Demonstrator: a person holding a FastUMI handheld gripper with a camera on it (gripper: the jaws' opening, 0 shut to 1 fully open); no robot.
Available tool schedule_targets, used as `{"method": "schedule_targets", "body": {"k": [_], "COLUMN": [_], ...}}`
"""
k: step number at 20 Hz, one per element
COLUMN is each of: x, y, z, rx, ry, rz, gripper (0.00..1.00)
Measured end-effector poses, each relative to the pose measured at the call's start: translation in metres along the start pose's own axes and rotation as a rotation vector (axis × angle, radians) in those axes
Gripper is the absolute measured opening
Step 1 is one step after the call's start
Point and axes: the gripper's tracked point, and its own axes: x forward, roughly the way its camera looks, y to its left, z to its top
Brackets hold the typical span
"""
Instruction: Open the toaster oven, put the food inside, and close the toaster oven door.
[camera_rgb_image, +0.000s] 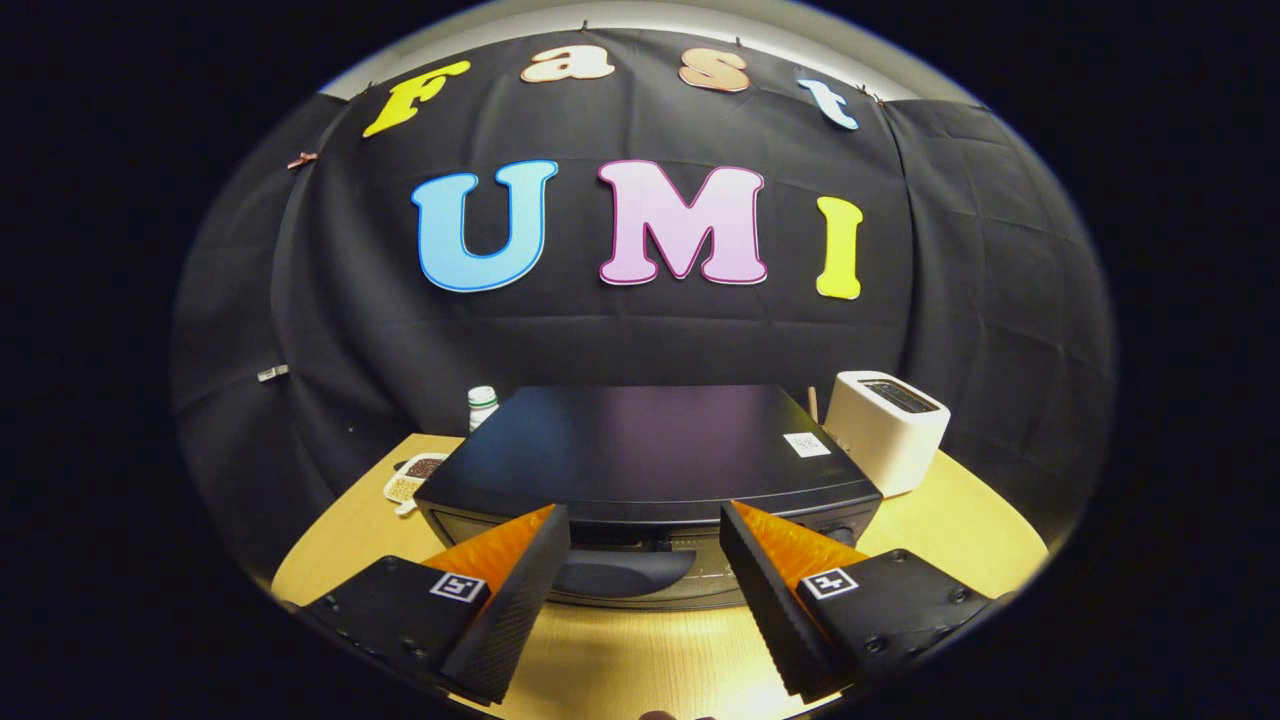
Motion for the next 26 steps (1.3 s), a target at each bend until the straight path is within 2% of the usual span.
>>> {"method": "schedule_targets", "body": {"k": [4, 5, 9, 18, 26], "x": [0.016, 0.011, 0.011, -0.027, -0.051], "y": [0.010, 0.010, 0.012, 0.013, 0.012], "z": [-0.022, -0.013, -0.022, -0.047, -0.067], "rx": [-0.002, -0.010, 0.011, 0.008, 0.005], "ry": [0.063, 0.029, 0.067, 0.122, 0.136], "rz": [-0.013, -0.017, -0.004, -0.004, 0.032], "gripper": [0.98, 0.99, 0.98, 0.98, 0.97]}}
